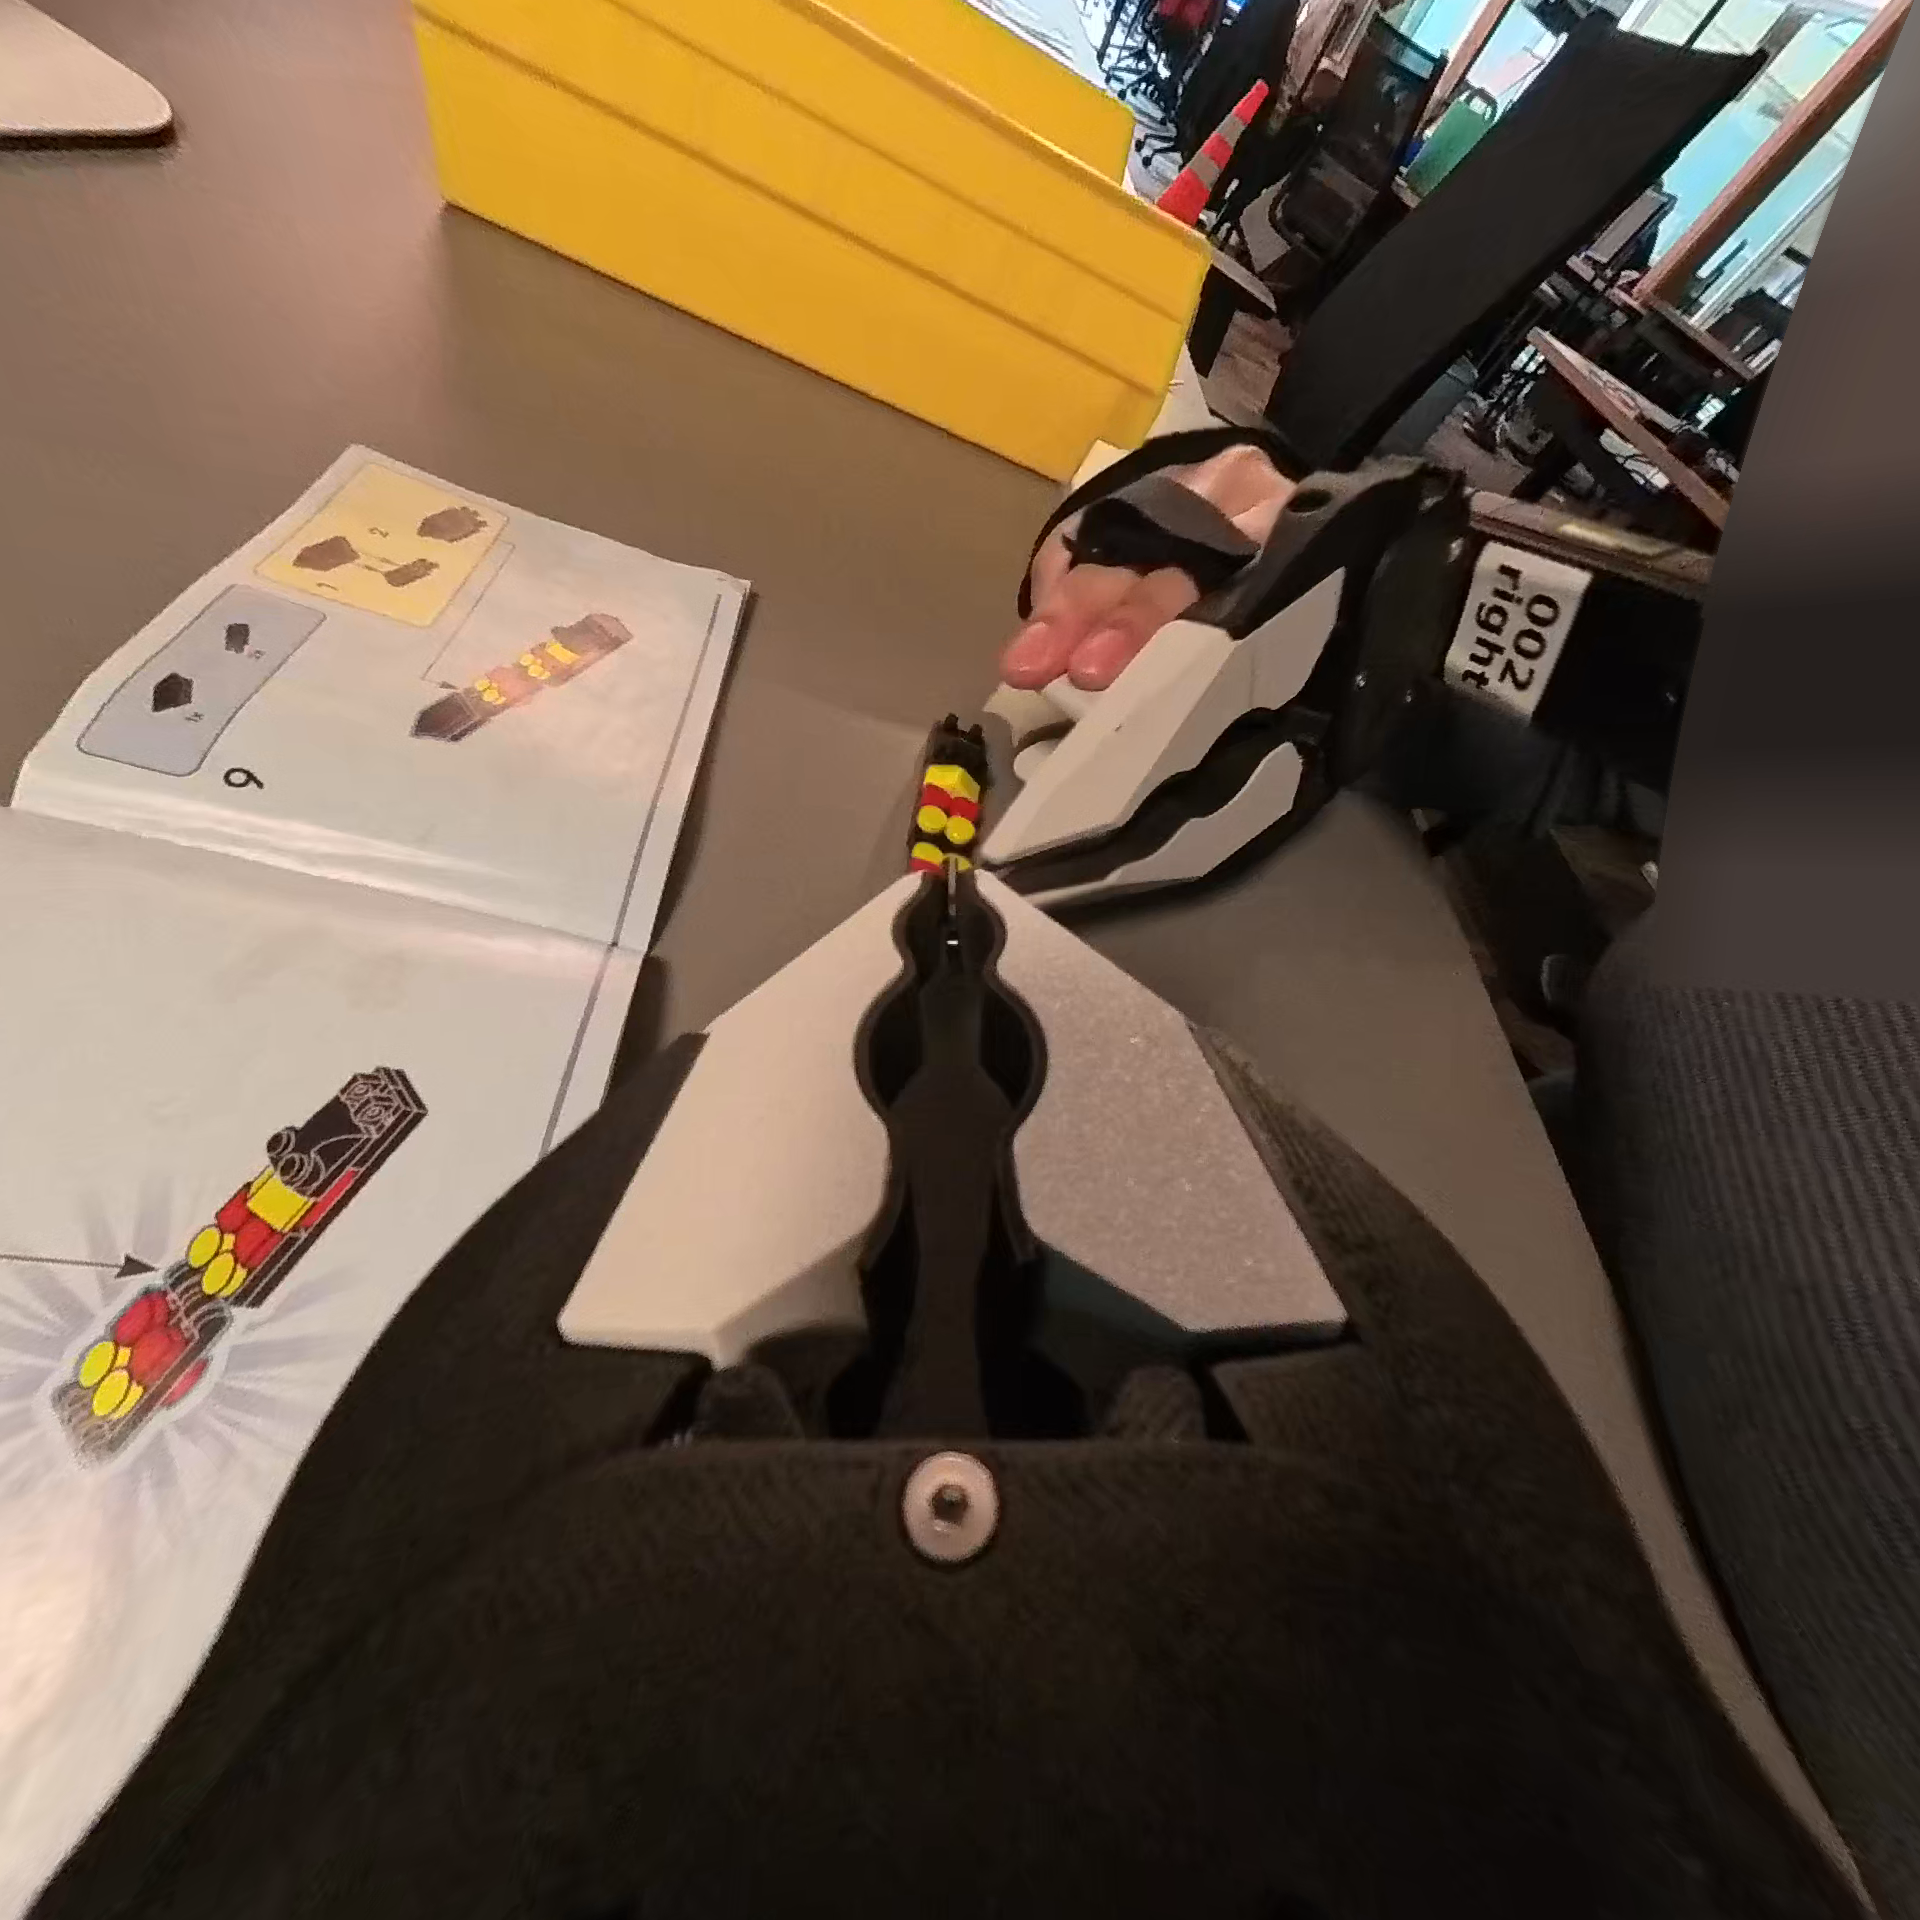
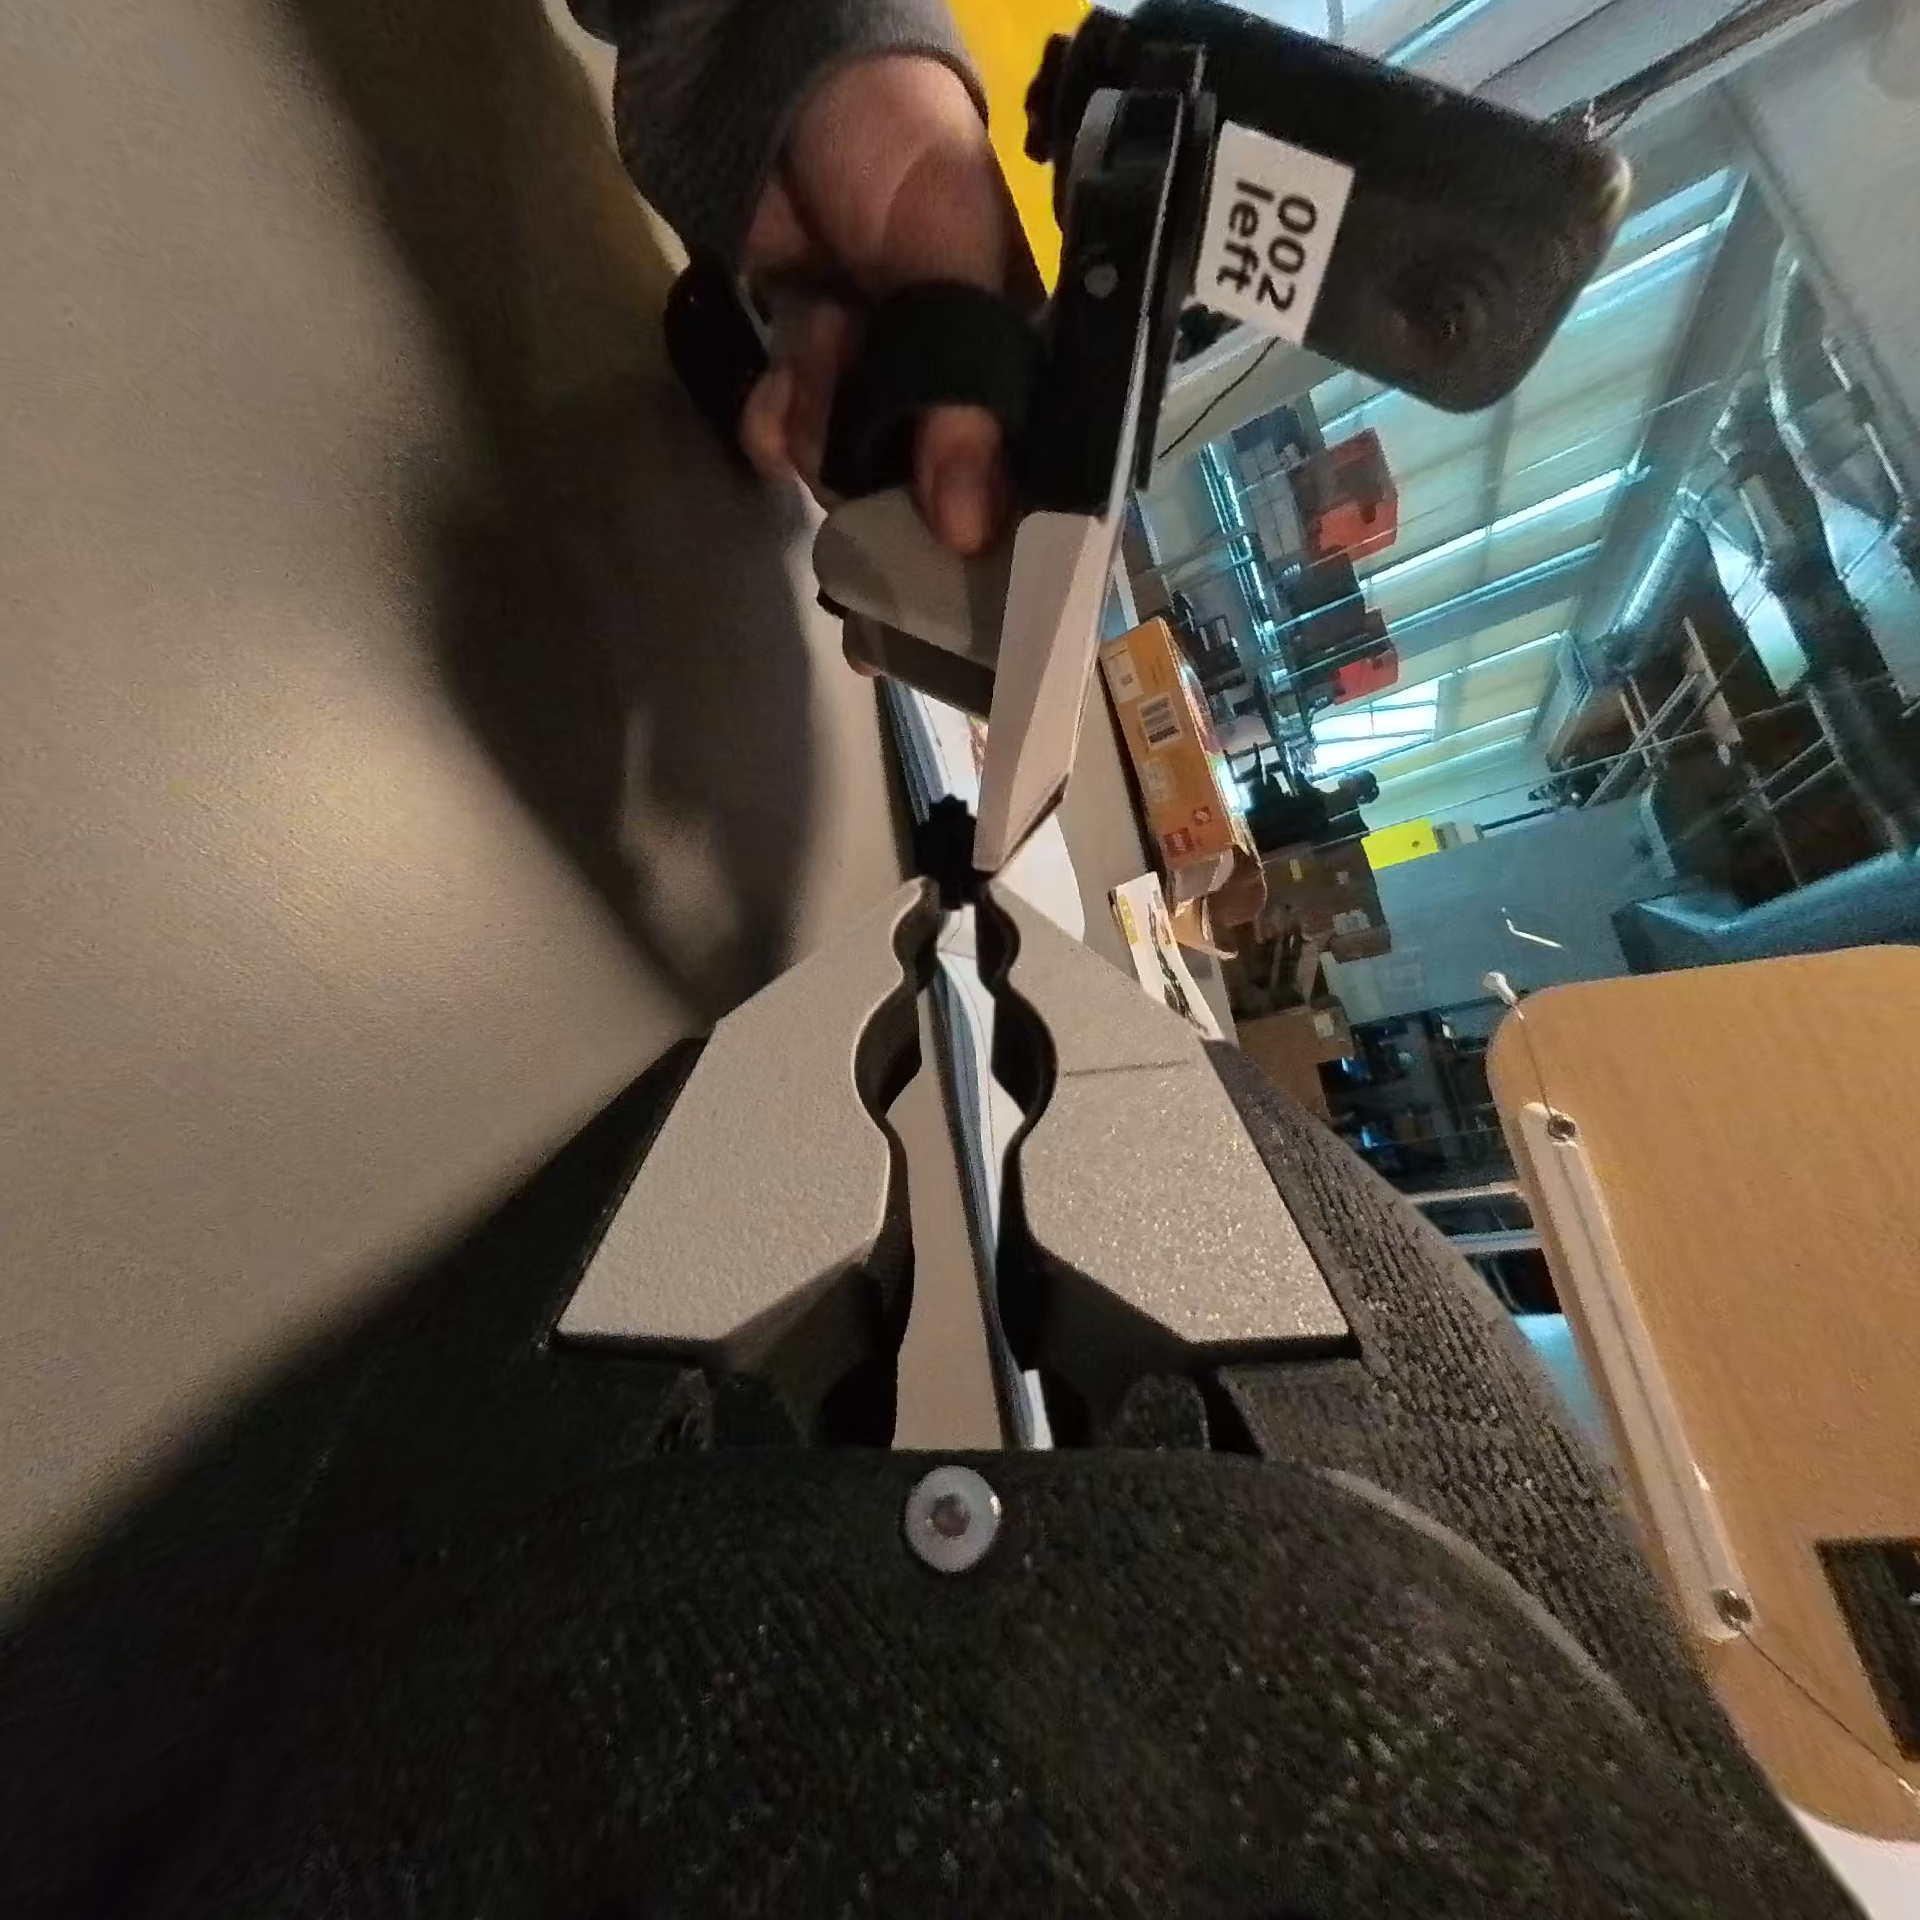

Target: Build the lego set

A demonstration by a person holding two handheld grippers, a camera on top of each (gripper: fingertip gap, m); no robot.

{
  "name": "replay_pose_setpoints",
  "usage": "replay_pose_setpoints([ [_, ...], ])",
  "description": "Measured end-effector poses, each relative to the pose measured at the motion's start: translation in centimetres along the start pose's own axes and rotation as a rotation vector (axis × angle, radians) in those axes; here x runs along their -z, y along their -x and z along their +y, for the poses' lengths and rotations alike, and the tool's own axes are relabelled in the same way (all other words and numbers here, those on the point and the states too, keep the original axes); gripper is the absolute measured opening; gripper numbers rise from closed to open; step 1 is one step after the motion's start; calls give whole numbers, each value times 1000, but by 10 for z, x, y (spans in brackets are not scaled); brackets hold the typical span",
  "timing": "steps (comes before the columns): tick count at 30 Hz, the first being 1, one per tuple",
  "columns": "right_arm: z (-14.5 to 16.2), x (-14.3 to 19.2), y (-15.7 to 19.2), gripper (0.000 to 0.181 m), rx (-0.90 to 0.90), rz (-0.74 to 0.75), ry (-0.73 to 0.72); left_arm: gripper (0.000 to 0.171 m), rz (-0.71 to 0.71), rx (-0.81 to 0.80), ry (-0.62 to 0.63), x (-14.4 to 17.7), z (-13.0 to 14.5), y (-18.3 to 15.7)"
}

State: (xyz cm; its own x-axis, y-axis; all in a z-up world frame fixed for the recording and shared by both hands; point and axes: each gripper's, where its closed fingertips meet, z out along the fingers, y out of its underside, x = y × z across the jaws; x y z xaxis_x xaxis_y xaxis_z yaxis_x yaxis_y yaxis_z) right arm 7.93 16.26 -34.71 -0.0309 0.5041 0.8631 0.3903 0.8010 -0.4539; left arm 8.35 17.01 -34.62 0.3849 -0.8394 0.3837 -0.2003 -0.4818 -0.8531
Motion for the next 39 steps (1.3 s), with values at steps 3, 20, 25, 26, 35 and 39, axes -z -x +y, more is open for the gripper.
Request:
replay_pose_setpoints([
  [3,3,-2,4,4,23,-14,27,2,10,-3,12,-1,2,-2],
  [20,-1,2,1,0,77,6,9,1,85,232,219,-1,35,-1],
  [25,1,3,1,0,52,-14,7,2,85,258,272,-2,44,-5],
  [26,1,3,2,0,50,-20,6,2,74,243,278,-2,44,-6],
  [35,2,2,3,0,-14,-57,34,8,-17,156,271,1,43,1],
  [39,3,2,4,0,-27,-63,66,25,-67,-8,281,10,43,2],
])
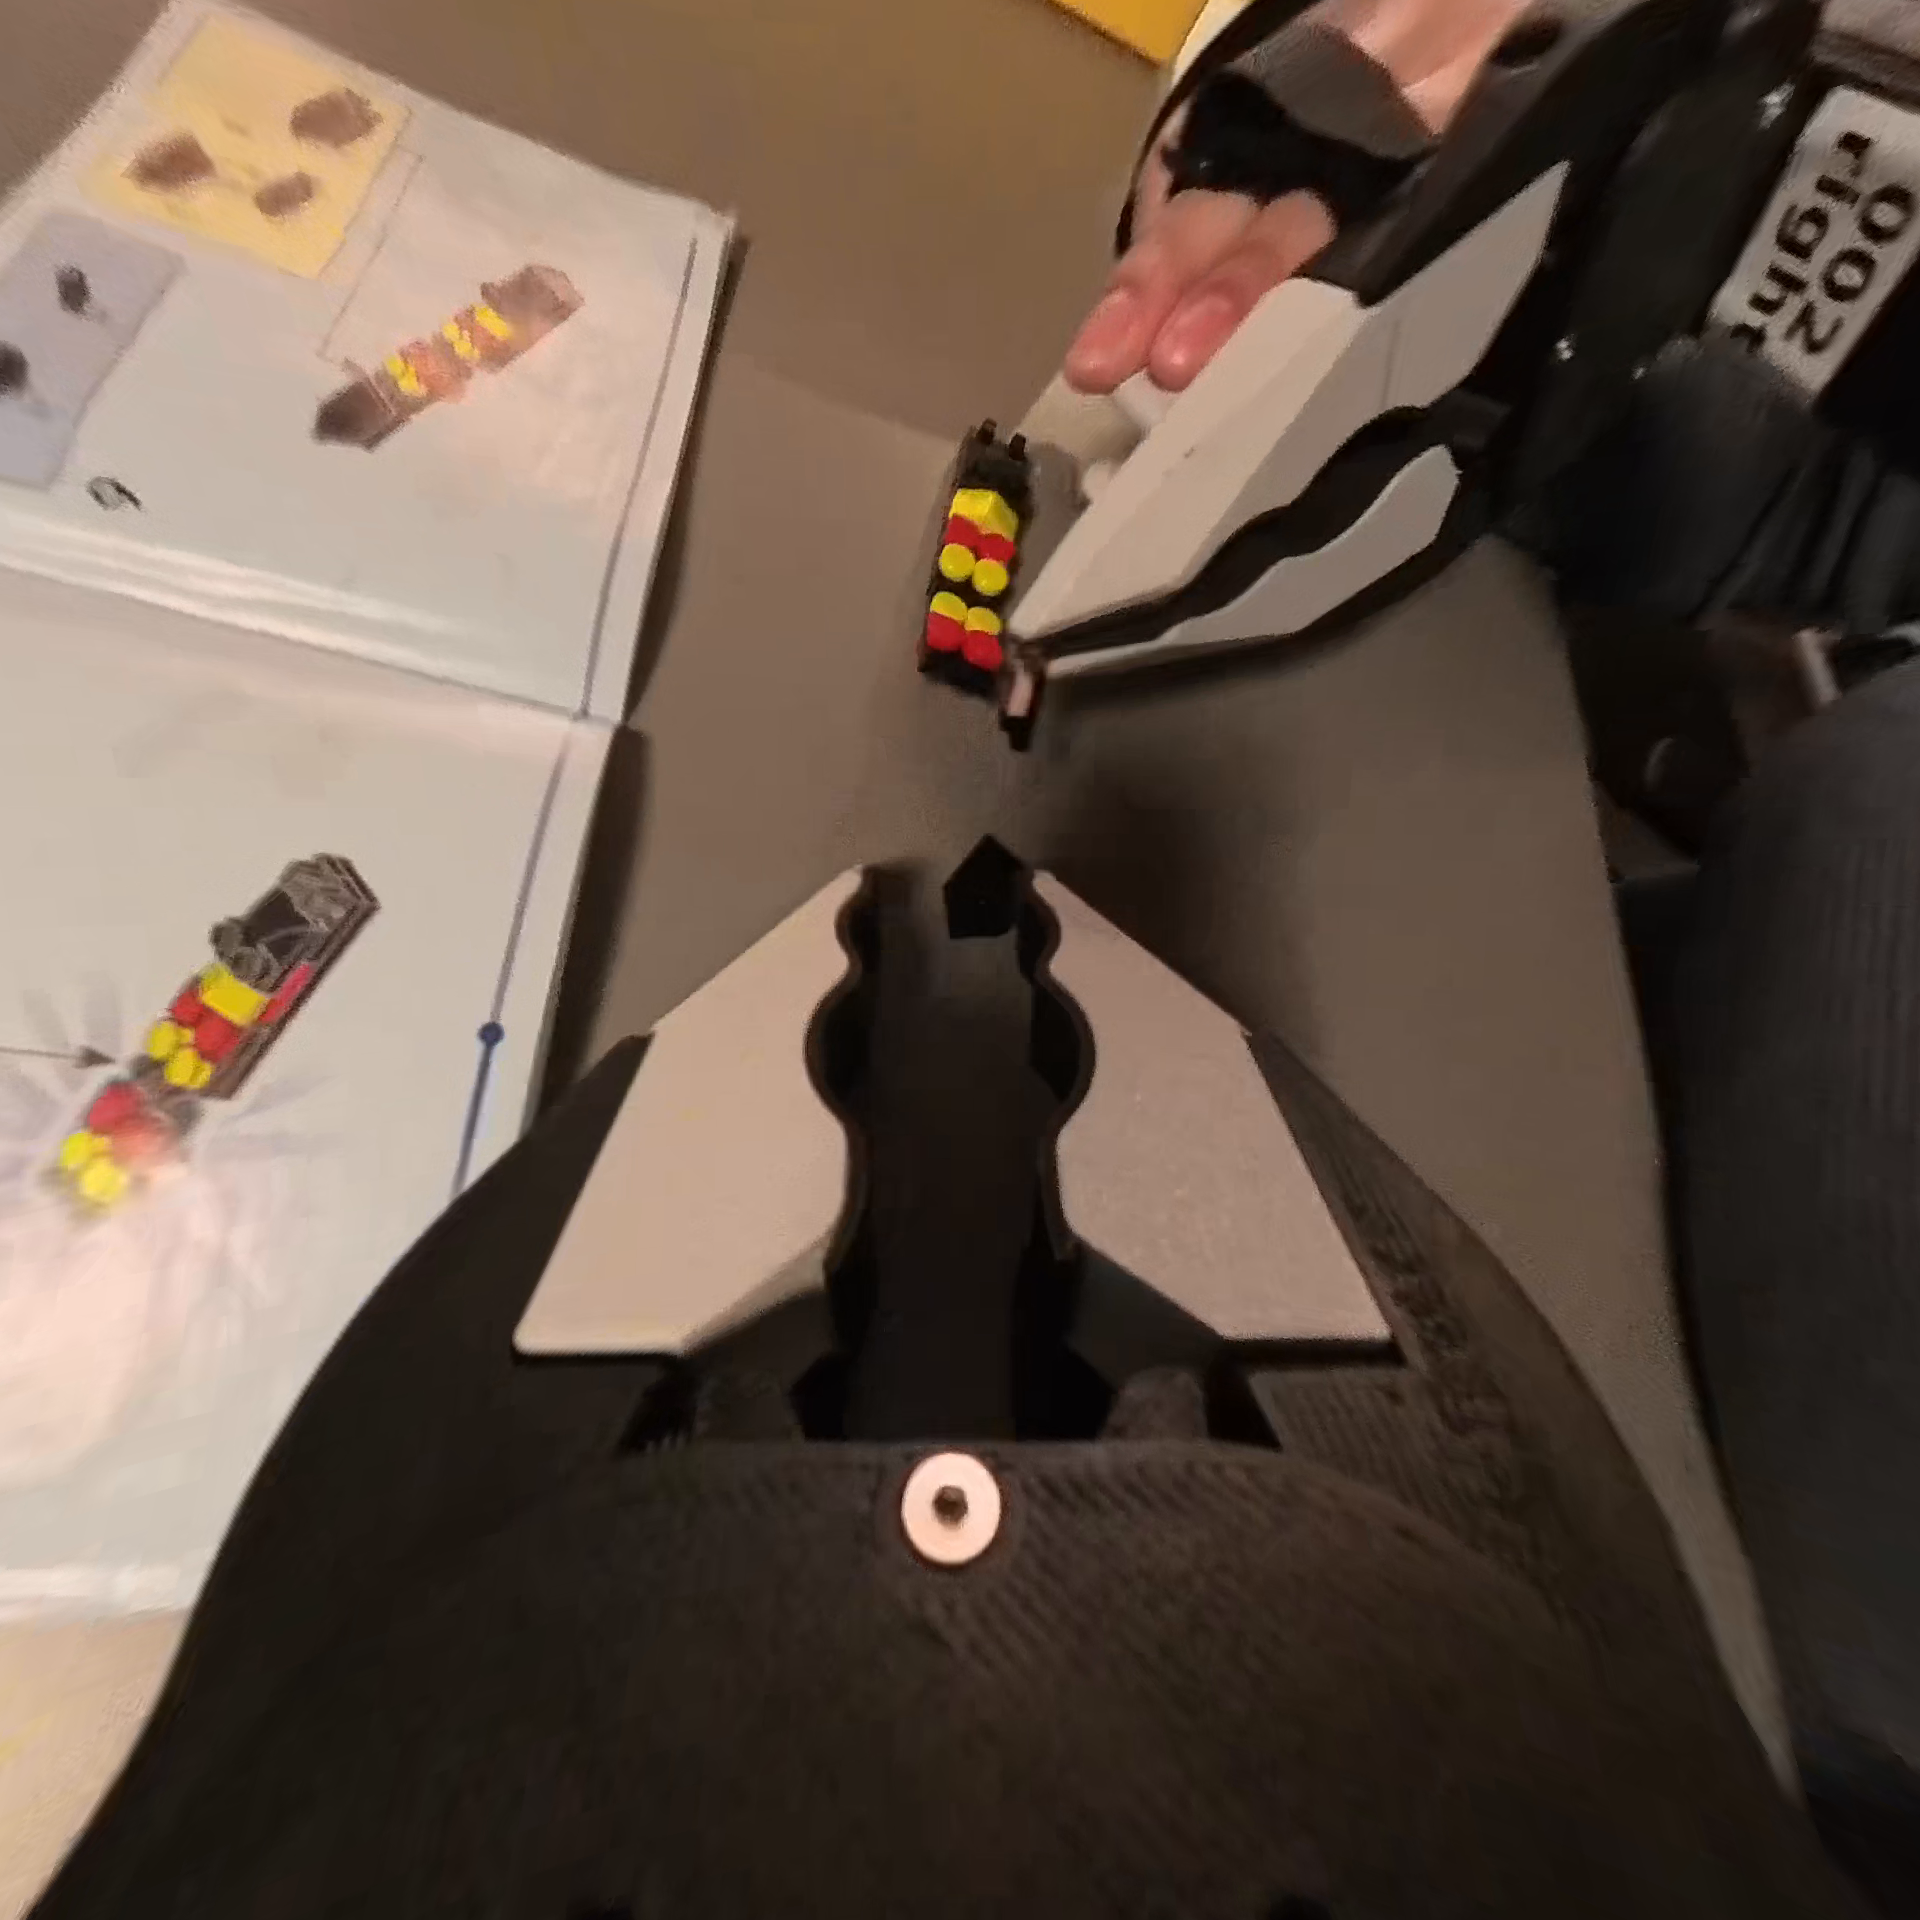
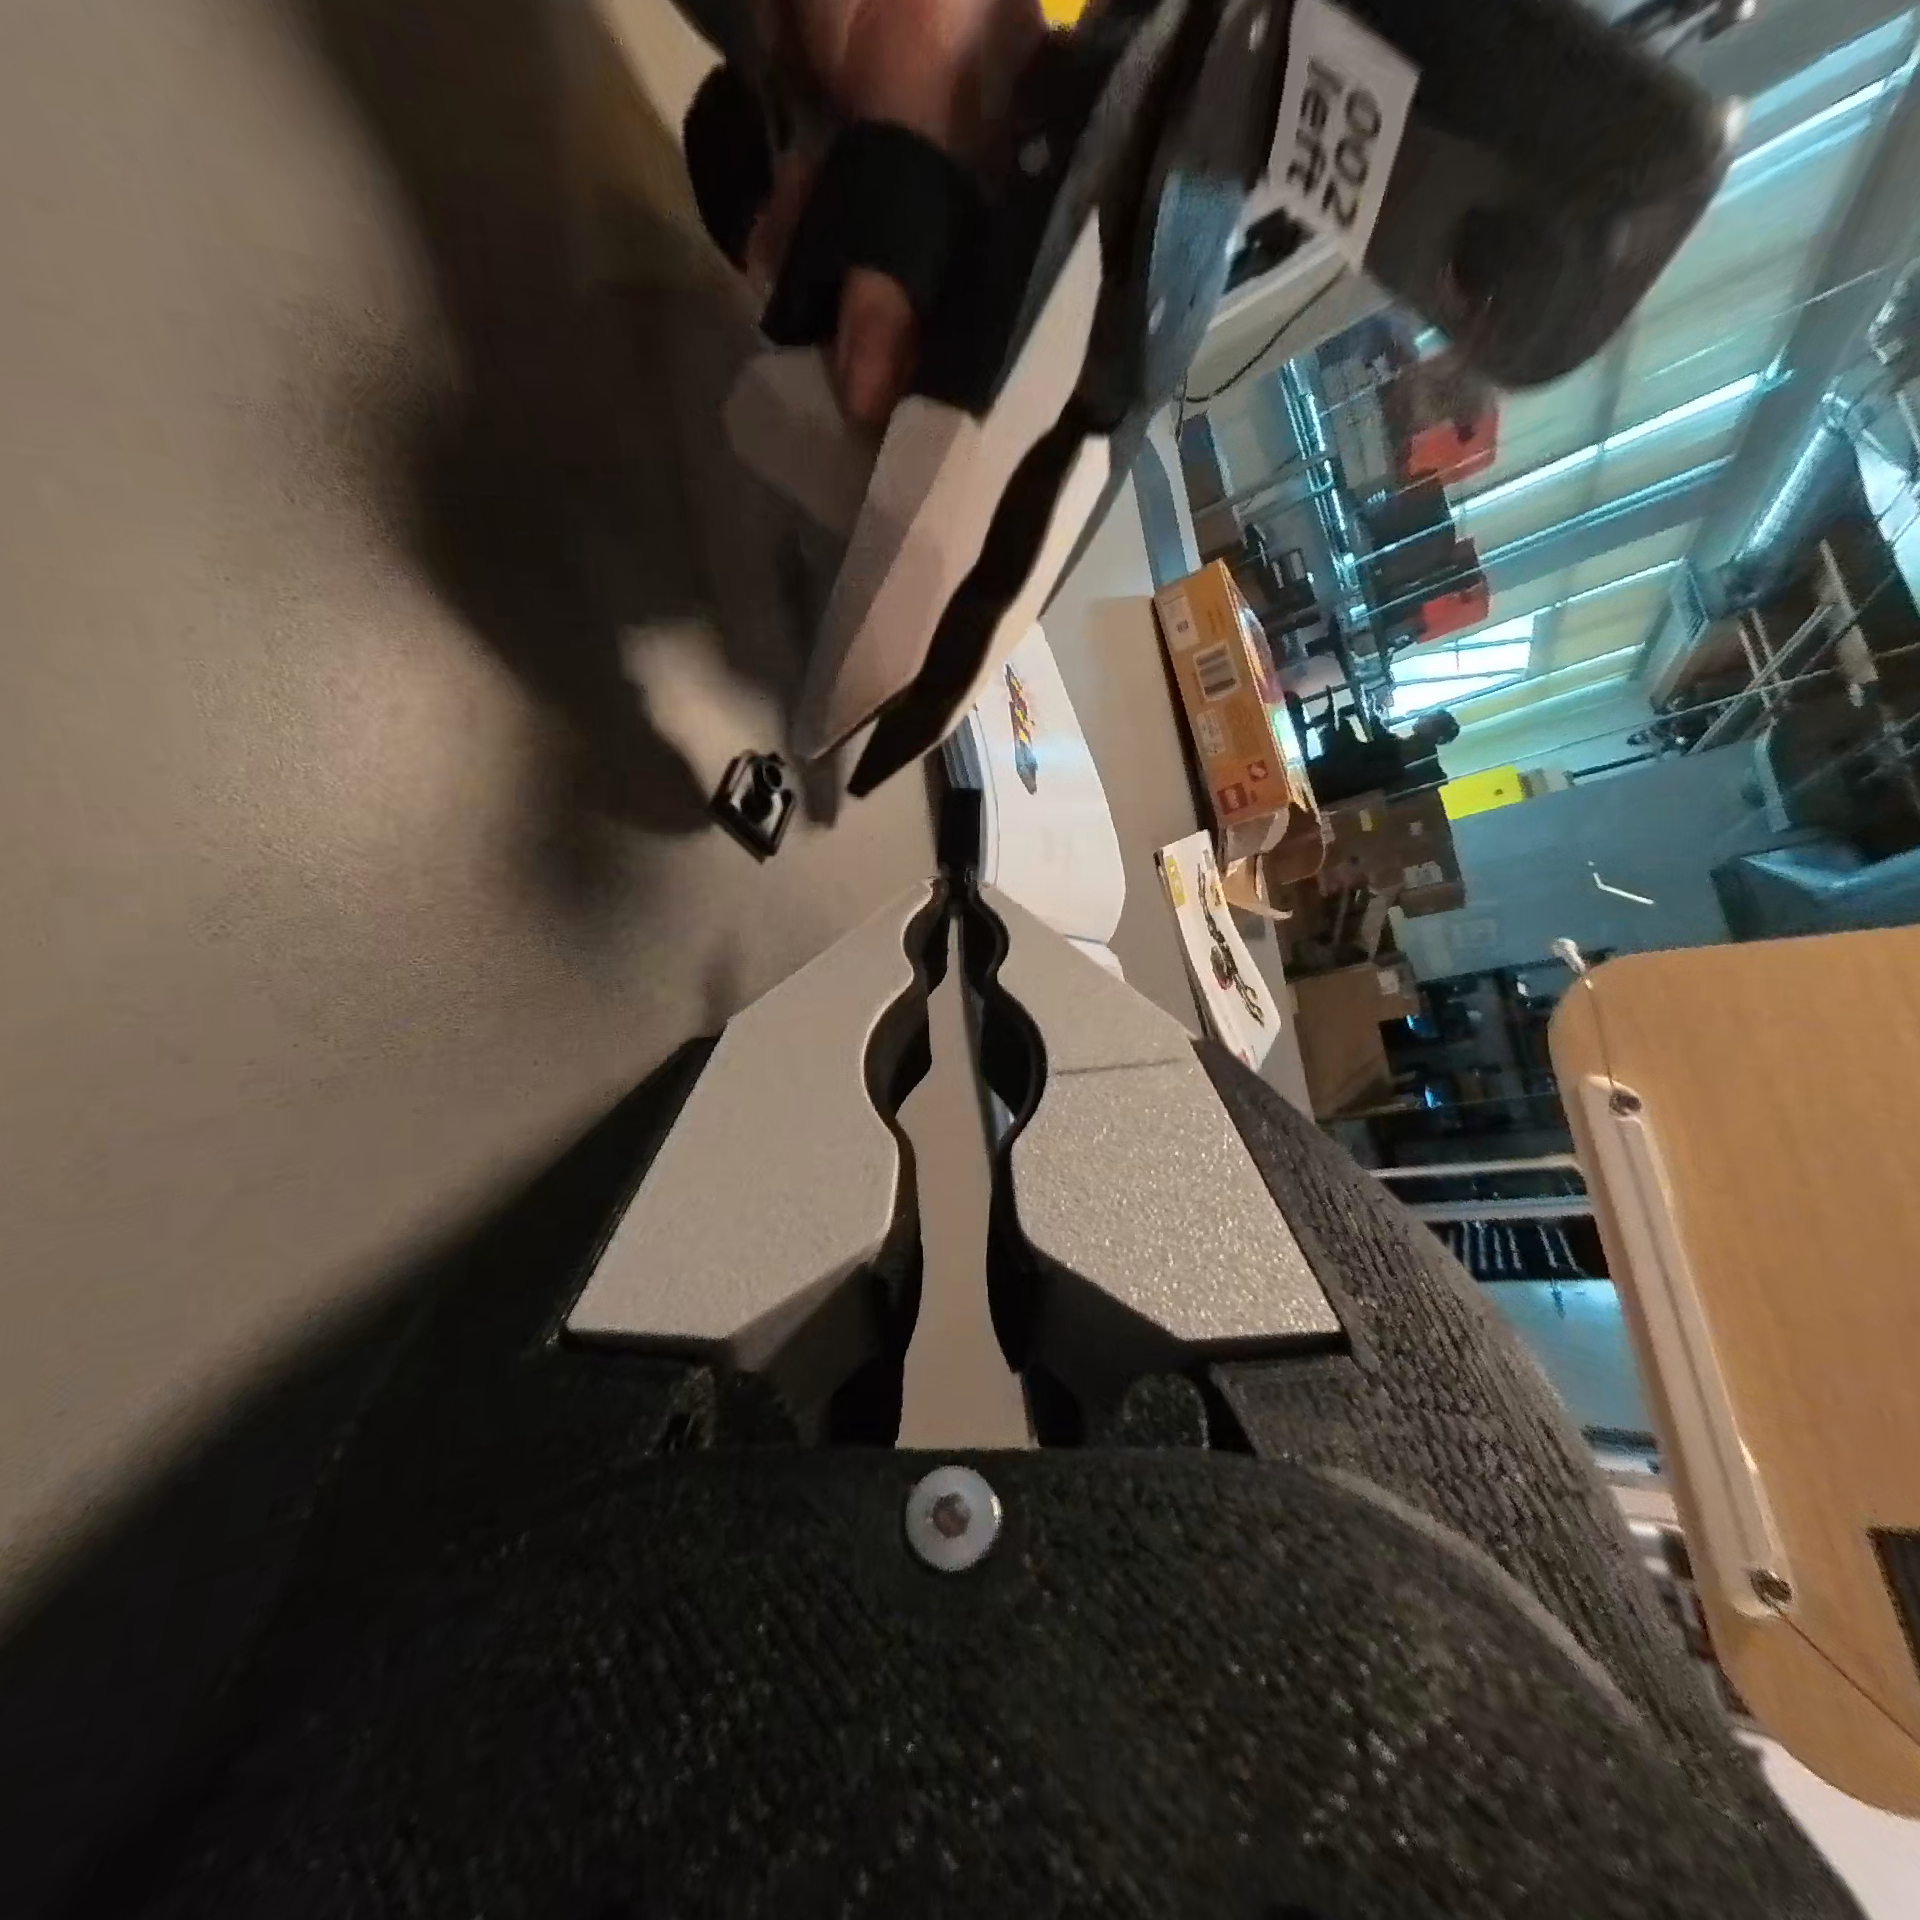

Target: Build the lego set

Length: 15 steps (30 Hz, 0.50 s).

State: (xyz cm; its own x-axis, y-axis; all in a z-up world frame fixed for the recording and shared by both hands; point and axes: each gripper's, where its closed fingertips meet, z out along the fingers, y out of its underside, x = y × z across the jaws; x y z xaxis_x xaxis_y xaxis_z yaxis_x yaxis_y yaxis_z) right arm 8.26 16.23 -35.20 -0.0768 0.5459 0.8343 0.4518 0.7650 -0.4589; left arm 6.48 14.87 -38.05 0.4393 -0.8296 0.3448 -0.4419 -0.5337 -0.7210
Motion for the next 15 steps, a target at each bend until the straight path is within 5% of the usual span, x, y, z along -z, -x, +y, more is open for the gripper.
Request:
replay_pose_setpoints([
  [7,-7,-4,3,0,-124,-30,45,34,-45,-295,-192,21,-10,-19],
  [15,6,2,21,0,-541,-182,104,46,23,-375,7,0,11,-21],
])
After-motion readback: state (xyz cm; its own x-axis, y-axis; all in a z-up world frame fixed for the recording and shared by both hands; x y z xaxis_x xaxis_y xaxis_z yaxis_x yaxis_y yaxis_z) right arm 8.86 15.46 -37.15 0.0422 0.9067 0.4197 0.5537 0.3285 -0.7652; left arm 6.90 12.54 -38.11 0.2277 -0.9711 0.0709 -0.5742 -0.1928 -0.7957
